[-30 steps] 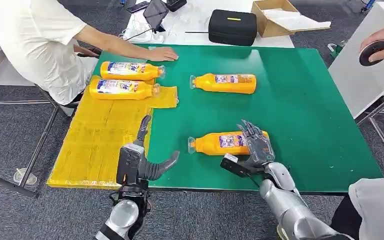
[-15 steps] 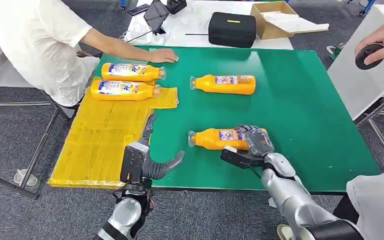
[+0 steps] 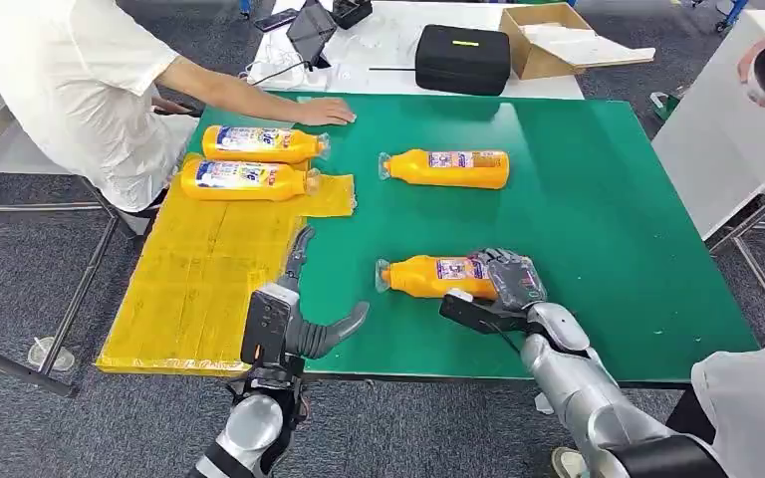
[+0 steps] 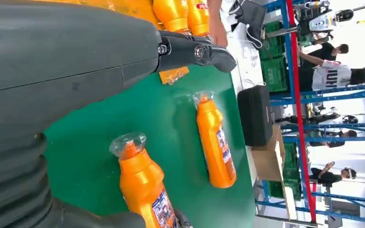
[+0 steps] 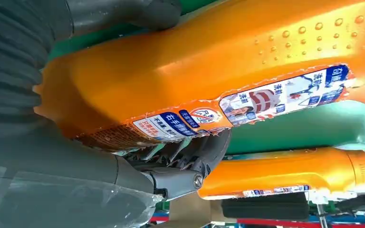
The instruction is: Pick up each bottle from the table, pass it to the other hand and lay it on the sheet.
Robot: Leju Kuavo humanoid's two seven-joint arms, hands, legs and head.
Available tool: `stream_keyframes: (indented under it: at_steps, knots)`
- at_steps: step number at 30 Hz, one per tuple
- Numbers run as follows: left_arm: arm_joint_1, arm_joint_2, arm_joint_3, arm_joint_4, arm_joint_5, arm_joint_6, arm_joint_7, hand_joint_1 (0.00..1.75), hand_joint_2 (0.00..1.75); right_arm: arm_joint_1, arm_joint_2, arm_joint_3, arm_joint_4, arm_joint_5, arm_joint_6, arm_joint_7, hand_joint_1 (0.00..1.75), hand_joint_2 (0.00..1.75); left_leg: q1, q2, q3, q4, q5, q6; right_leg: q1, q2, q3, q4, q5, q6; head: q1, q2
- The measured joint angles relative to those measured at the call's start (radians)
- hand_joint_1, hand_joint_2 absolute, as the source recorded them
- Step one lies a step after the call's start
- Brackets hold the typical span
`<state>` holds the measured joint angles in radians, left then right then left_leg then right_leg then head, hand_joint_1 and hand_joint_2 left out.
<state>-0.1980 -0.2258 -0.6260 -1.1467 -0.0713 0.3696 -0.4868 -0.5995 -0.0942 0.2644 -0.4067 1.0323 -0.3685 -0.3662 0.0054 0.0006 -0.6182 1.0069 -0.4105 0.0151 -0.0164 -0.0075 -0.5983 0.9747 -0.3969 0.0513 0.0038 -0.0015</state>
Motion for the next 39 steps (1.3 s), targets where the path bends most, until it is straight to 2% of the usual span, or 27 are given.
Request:
stream_keyframes:
  at_steps: [3,7,11,15,16,17,18,19,21,26,39]
  knots:
    - [0.0,0.0,0.0,0.0,0.0,-0.002,0.0,0.0,1.75,-0.001,0.0,0.0,0.0,-0.011,0.019,-0.006,1.75,1.75,0.0,0.0,0.0,0.0,0.0,0.0,0.0,0.0,0.0,0.0,0.0,0.0,0.0,0.0]
    - [-0.003,-0.002,-0.002,0.0,0.011,-0.003,-0.005,0.0,1.75,-0.011,-0.013,-0.002,0.0,-0.062,0.12,-0.037,1.75,1.75,0.0,0.001,0.002,0.0,0.0,0.0,0.0,0.001,0.001,0.0,0.0,0.0,0.0,0.0]
    - [-0.015,-0.007,-0.007,0.008,0.032,-0.008,-0.013,0.0,1.75,-0.044,-0.029,-0.002,0.007,-0.072,0.26,0.005,1.75,1.75,0.0,0.001,0.007,0.0,-0.001,0.0,0.0,0.001,0.002,-0.001,0.0,0.0,0.0,0.0]
    - [-0.019,-0.011,-0.01,0.013,0.042,-0.012,-0.015,0.0,1.75,-0.06,-0.039,-0.003,0.011,-0.097,0.322,0.012,1.75,1.75,0.0,0.0,0.014,0.0,-0.003,0.001,0.0,0.0,0.006,-0.001,-0.003,0.002,0.0,0.0]
    - [-0.02,-0.011,-0.01,0.015,0.058,-0.02,-0.017,0.0,1.75,-0.058,-0.039,-0.004,0.011,-0.128,0.331,-0.017,1.75,1.75,0.0,-0.001,0.014,0.0,-0.003,0.001,0.0,0.001,0.008,-0.001,-0.003,0.002,0.0,0.0]
    - [-0.02,-0.011,-0.01,0.016,0.098,-0.044,-0.022,0.0,1.75,-0.053,-0.03,-0.025,0.009,-0.217,0.353,-0.1,1.75,1.75,0.0,-0.001,0.014,0.0,-0.003,0.001,0.0,0.001,0.015,-0.001,-0.003,0.002,0.0,0.0]
    - [-0.017,-0.011,-0.006,0.017,0.15,-0.069,-0.029,0.0,1.75,-0.036,-0.026,-0.07,0.0,-0.34,0.388,-0.212,1.75,1.75,0.0,0.0,0.013,0.0,-0.002,0.001,0.0,0.001,0.015,-0.001,-0.002,0.003,0.001,0.0]
    - [-0.013,-0.011,-0.003,0.019,0.189,-0.087,-0.034,0.0,1.75,-0.013,-0.012,-0.108,-0.014,-0.42,0.404,-0.277,1.75,1.75,0.0,-0.001,0.012,0.0,-0.002,0.001,0.0,0.001,0.014,-0.001,-0.001,0.003,0.002,0.0]
    - [-0.004,-0.011,0.008,0.026,0.265,-0.121,-0.032,0.0,1.75,0.039,0.012,-0.159,-0.058,-0.51,0.409,-0.332,1.75,1.75,0.0,0.002,0.01,0.0,-0.003,0.001,0.0,0.002,0.01,-0.001,0.001,0.001,0.0,0.0]
    - [0.02,-0.01,0.02,0.063,0.381,-0.186,0.01,0.0,1.75,0.117,0.027,-0.189,-0.16,-0.637,0.409,-0.337,1.75,1.75,0.0,0.001,0.004,0.0,-0.002,0.0,0.001,0.002,0.006,-0.001,0.0,0.0,0.0,0.0]
    - [0.026,-0.011,0.002,0.142,0.445,-0.244,0.061,0.0,1.75,0.194,0.034,-0.183,-0.281,-0.744,0.367,-0.336,1.75,1.75,0.0,0.001,-0.002,0.0,-0.002,0.0,0.0,0.002,-0.001,-0.001,0.0,0.001,0.0,0.0]
